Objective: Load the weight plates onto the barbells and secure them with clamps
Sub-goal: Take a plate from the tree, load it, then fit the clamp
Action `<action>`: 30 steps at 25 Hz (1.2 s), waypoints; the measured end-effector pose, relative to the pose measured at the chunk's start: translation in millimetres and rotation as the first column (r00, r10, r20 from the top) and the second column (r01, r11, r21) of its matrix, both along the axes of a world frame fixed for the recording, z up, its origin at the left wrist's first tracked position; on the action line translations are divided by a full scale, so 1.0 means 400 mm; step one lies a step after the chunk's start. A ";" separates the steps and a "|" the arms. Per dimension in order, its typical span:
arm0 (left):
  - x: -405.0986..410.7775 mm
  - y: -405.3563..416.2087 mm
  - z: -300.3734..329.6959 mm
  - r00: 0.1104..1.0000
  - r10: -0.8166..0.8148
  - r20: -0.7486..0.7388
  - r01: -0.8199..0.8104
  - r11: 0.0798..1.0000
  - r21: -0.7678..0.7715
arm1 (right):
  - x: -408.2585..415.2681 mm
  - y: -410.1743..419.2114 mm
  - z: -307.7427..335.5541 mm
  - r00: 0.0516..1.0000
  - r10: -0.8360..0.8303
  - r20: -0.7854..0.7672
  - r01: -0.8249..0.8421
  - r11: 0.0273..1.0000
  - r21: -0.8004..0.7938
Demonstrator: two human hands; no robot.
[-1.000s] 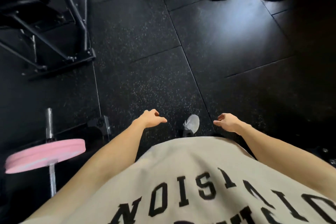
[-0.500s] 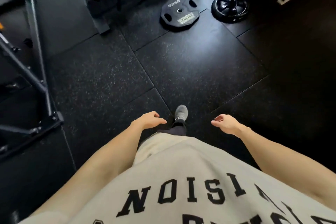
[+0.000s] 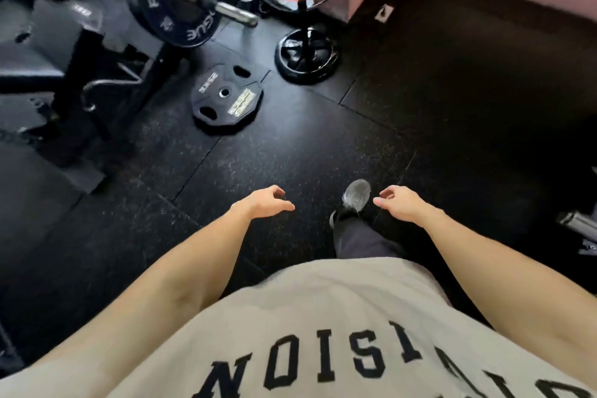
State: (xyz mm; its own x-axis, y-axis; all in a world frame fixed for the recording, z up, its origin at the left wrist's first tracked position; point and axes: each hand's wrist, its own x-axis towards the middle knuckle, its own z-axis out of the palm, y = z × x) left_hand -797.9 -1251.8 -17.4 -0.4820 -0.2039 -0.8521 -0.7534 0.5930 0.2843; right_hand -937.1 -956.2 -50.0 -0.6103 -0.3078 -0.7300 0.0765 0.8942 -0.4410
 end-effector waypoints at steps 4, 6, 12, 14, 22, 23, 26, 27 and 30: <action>-0.351 -0.077 -0.032 0.999 -0.053 -0.001 0.053 0.998 -0.015 | -0.303 -0.073 -0.021 0.999 -0.038 0.031 0.038 0.999 -0.002; -0.510 -0.102 -0.026 0.999 -0.053 -0.005 0.053 0.998 -0.023 | -0.453 -0.094 -0.008 0.997 -0.054 0.051 0.053 0.999 0.009; -0.949 -0.165 -0.001 0.993 -0.099 -0.058 0.098 0.995 -0.027 | -0.867 -0.153 0.033 0.995 -0.083 0.049 0.079 0.994 0.069; -1.102 -0.195 -0.013 0.990 -0.136 -0.041 0.134 0.990 -0.033 | -1.002 -0.173 0.027 0.991 -0.122 0.053 0.119 0.991 0.069; -1.788 -0.312 -0.022 0.936 -0.344 -0.074 0.341 0.939 -0.046 | -1.503 -0.265 0.042 0.932 -0.362 0.018 0.360 0.931 0.065; -1.869 -0.313 -0.010 0.925 -0.372 -0.084 0.369 0.928 -0.048 | -1.559 -0.273 0.055 0.923 -0.386 0.009 0.385 0.921 0.058; -2.089 -0.308 0.010 0.883 -0.460 -0.097 0.454 0.888 -0.078 | -1.715 -0.268 0.079 0.880 -0.475 -0.014 0.475 0.879 0.038; -2.157 -0.297 0.009 0.874 -0.477 -0.091 0.472 0.878 -0.077 | -1.763 -0.263 0.079 0.868 -0.497 -0.008 0.497 0.867 0.040; -2.363 -0.248 0.004 0.853 -0.515 -0.085 0.510 0.857 -0.077 | -1.923 -0.226 0.074 0.838 -0.546 0.002 0.546 0.837 0.027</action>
State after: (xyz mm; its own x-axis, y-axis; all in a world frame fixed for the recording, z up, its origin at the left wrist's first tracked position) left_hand -1743.1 -1351.0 -15.7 -0.6106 0.0546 -0.7900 -0.3082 0.9025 0.3007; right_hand -1706.1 -1046.7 -20.6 -0.6671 0.0913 -0.7394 0.5595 0.7166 -0.4164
